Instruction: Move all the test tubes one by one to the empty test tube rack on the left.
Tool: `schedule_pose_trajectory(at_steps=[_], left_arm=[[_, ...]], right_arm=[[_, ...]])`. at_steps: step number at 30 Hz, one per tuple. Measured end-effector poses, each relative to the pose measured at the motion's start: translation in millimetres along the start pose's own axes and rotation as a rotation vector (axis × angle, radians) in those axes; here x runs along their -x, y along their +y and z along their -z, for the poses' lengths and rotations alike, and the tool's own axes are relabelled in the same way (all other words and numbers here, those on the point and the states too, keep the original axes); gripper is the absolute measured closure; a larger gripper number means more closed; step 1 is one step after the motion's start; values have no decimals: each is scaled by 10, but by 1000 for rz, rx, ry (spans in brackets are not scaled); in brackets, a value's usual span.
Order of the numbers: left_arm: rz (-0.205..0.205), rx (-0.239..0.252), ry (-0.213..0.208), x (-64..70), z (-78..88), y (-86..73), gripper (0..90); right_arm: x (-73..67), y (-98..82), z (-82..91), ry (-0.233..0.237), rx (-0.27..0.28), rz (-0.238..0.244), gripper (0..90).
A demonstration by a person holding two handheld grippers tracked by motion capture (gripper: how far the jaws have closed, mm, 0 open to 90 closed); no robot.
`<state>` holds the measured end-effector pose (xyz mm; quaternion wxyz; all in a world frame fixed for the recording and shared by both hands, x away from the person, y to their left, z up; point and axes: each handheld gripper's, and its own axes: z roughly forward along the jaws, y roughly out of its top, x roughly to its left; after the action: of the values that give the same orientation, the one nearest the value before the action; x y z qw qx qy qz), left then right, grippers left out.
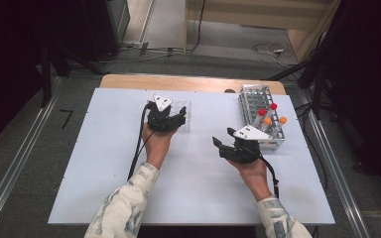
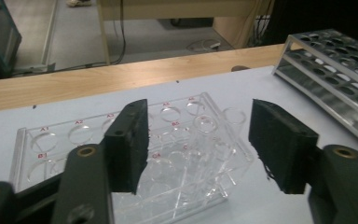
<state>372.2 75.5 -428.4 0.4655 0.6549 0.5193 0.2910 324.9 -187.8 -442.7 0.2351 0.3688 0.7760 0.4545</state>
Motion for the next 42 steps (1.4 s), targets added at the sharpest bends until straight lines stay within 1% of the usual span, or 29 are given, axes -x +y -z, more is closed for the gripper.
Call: schedule_pose_trajectory(at_steps=[1, 4, 7, 12, 15, 18, 22, 27, 28, 33, 36, 37, 39, 42], left_arm=[[3, -1, -3, 7, 17, 7, 299], [0, -3, -9, 22, 71, 18, 241], [4, 3, -17, 24, 120, 17, 228], [-7, 8, -30, 49, 183, -8, 218], [-17, 6, -43, 73, 217, -27, 218], [-26, 8, -53, 95, 250, -45, 216], [-27, 10, -65, 110, 287, -60, 204], [-23, 16, -67, 134, 311, -90, 169], [-24, 13, -68, 139, 314, -96, 168], [-30, 11, -76, 159, 330, -117, 165], [-28, 16, -81, 164, 341, -119, 165], [-28, 19, -80, 162, 346, -118, 165], [-15, 26, -83, 157, 353, -119, 165], [-14, 22, -85, 157, 350, -132, 165]], right_arm=[[20, -1, 23, -5, 1, -5, 341], [87, -6, 89, -18, 10, -17, 341], [149, -19, 155, -29, 17, -25, 341], [242, -58, 267, -59, 25, -31, 340], [324, -89, 331, -78, 27, -47, 341], [414, -124, 400, -100, 29, -52, 340], [530, -168, 505, -133, 36, -66, 341], [665, -223, 594, -173, 38, -87, 340], [688, -236, 597, -186, 35, -89, 341], [781, -273, 578, -219, 40, -113, 359], [817, -289, 530, -248, 33, -121, 365], [833, -294, 513, -255, 30, -131, 366], [864, -301, 482, -263, 31, -140, 366], [899, -311, 430, -277, 24, -141, 376]])
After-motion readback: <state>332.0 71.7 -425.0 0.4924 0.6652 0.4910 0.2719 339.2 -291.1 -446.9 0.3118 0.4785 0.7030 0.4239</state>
